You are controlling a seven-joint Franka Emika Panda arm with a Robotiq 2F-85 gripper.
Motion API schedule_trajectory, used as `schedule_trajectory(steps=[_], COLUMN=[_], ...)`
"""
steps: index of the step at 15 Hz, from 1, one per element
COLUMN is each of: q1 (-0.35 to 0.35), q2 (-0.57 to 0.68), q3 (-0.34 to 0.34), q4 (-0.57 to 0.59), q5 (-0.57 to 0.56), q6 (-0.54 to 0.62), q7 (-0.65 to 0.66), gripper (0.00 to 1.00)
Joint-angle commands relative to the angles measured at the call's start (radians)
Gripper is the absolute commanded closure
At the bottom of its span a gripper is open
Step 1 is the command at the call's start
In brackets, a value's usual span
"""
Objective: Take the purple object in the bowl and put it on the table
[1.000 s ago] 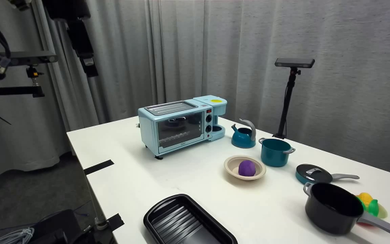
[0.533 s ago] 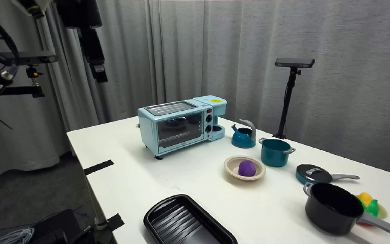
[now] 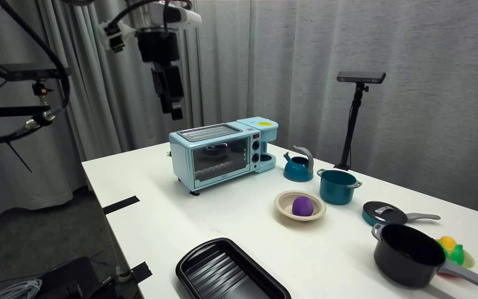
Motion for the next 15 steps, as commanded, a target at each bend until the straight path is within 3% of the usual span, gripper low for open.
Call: schedule_trajectory(steps=[1, 15], q1=[-0.016, 0.021], q2=[0.168, 0.660], q3=[-0.025, -0.205], q4=[0.110, 0.377], q5=[-0.071, -0.147], q6=[0.026, 0.247], q7=[0.044, 0.095], gripper=[0.00, 0.00])
